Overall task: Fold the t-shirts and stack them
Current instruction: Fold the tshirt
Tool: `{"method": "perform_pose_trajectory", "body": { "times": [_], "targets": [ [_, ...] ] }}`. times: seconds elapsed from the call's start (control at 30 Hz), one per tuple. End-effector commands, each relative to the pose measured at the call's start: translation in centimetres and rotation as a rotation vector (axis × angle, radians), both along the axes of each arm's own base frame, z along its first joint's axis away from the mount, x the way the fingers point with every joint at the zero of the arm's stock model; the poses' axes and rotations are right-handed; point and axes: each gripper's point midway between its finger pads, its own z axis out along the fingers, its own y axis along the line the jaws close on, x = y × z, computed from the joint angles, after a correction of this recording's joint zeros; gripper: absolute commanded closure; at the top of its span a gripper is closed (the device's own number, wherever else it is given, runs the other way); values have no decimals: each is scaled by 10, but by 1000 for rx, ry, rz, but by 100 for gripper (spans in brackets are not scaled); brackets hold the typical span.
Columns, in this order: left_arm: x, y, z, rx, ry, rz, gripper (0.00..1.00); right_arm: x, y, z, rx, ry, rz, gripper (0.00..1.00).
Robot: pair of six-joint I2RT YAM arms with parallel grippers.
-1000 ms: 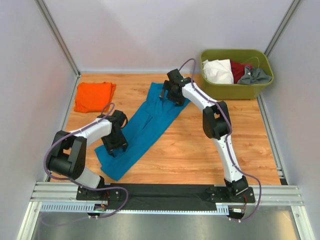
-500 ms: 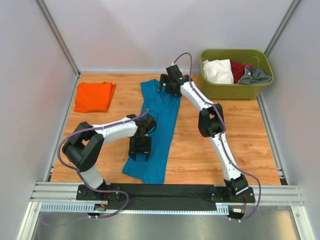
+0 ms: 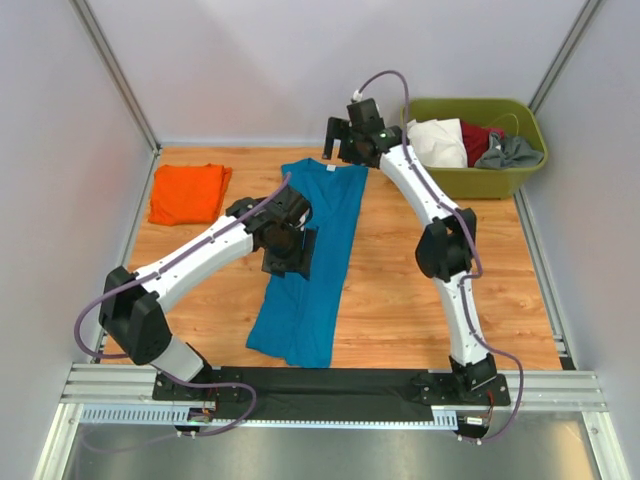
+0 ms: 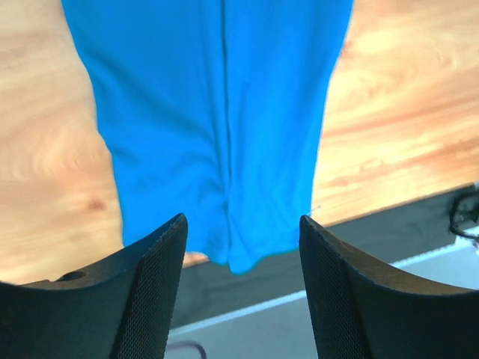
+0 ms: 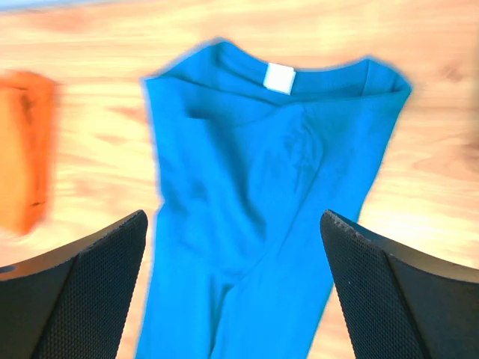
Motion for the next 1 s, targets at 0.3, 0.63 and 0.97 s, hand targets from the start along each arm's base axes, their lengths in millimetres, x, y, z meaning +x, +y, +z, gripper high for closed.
{"method": "perform_pose_trajectory", "body": {
  "times": [0.3, 0.63, 0.97],
  "targets": [
    [7, -10, -68, -30, -6, -114, 32, -41, 25, -41, -69, 111, 75, 1],
    [-35, -17, -104, 55, 28, -46, 32, -36, 30, -107, -150, 161, 77, 0],
    [-63, -40, -131, 69, 188, 0, 32, -1, 23, -141, -161, 131, 48, 0]
  ]
}}
